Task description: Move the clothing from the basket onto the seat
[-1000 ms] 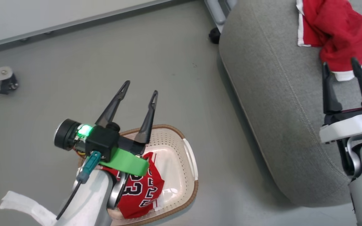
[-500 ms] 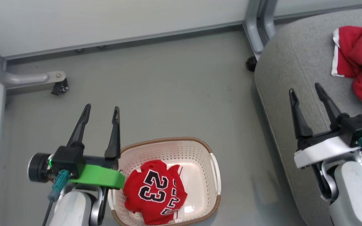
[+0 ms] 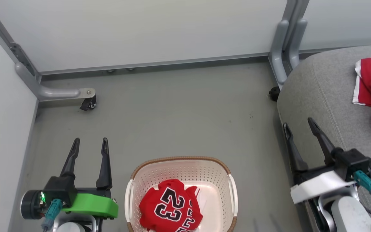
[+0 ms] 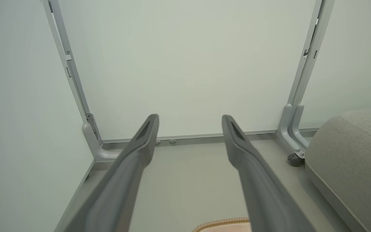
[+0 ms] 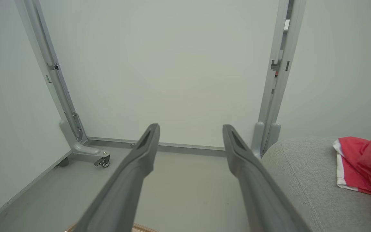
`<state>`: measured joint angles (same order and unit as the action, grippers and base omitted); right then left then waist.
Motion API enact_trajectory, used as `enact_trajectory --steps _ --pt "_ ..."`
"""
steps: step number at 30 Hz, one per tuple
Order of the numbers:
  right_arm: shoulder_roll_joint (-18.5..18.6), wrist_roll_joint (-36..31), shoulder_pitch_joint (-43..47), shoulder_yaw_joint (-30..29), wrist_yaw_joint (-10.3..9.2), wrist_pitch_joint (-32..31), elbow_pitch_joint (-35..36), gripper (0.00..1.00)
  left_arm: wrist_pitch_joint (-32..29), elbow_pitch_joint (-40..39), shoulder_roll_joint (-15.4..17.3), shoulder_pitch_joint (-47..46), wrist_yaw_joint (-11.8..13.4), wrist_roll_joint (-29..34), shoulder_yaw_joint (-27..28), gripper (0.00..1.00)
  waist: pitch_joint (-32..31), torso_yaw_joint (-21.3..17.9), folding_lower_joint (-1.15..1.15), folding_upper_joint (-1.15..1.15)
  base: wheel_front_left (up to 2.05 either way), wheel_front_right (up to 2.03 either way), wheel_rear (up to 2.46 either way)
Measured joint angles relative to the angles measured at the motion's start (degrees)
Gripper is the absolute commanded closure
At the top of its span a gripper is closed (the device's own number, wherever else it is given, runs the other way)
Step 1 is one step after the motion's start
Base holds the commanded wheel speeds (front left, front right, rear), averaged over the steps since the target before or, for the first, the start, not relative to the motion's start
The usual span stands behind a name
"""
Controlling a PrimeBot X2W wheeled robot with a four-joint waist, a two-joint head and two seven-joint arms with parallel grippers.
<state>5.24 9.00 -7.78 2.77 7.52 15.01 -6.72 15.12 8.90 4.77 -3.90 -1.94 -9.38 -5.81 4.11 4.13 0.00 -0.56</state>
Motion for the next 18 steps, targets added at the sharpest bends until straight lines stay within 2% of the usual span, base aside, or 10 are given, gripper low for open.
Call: enact_trajectory --steps 10,18 --pt "-1.6 -0.5 6.8 -0.7 0.0 0.0 2.2 0.0 0.0 -0.1 -1.1 2.1 -0.8 1.4 1.3 0.0 -2.5 0.7 0.0 0.0 0.0 0.0 0.0" --pt "-2.1 -0.5 8.1 -0.6 0.0 0.0 2.4 0.0 0.0 -0.1 -1.4 2.4 -1.4 2.0 2.1 0.0 -2.9 0.4 0.0 0.0 0.0 0.0 0.0"
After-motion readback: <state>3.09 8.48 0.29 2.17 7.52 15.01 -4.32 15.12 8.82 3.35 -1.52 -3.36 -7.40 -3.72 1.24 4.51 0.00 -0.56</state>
